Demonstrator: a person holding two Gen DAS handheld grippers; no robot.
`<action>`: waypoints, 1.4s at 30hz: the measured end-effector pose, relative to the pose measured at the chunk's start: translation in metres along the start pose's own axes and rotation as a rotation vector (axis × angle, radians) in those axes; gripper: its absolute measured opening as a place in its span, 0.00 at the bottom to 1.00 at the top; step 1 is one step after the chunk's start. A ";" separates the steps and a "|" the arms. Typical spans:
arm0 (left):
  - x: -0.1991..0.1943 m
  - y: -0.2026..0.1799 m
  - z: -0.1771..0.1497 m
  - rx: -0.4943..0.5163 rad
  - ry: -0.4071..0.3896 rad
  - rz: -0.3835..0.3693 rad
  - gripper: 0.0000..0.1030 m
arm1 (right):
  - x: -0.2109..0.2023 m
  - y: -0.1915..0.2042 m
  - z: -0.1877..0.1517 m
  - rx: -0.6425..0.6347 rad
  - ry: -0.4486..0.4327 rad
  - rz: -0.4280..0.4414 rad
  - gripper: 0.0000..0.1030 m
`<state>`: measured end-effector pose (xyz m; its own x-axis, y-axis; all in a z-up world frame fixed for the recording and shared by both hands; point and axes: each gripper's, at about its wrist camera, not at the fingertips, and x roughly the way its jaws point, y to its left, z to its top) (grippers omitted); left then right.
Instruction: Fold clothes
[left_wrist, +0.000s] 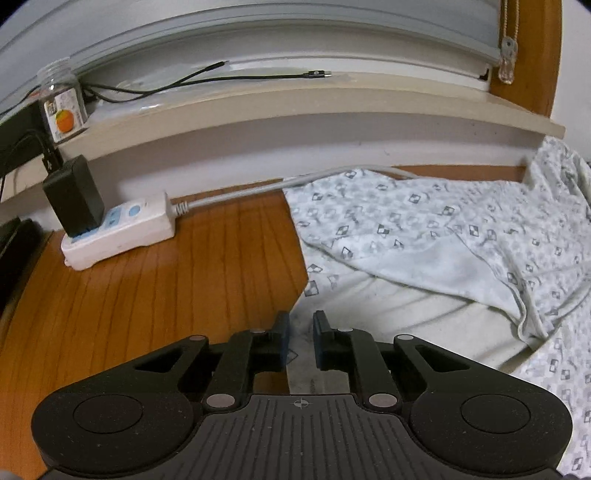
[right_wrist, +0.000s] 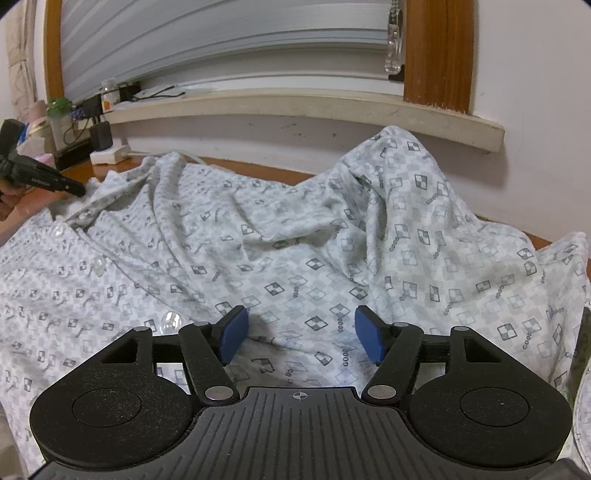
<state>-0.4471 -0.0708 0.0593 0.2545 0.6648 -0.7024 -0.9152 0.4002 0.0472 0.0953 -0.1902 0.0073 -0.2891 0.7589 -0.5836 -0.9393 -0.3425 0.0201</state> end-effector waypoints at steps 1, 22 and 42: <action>-0.002 -0.004 0.001 0.004 -0.010 0.002 0.15 | 0.000 0.000 0.000 0.000 0.001 0.000 0.63; -0.001 -0.089 0.014 0.108 -0.051 -0.152 0.00 | 0.000 0.000 0.001 -0.001 0.005 0.003 0.65; 0.008 -0.104 0.018 0.097 -0.074 -0.164 0.02 | 0.000 0.000 0.002 0.005 0.010 -0.007 0.70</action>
<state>-0.3441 -0.0959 0.0614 0.4235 0.6286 -0.6523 -0.8261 0.5635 0.0066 0.0951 -0.1890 0.0087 -0.2807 0.7558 -0.5916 -0.9422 -0.3345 0.0197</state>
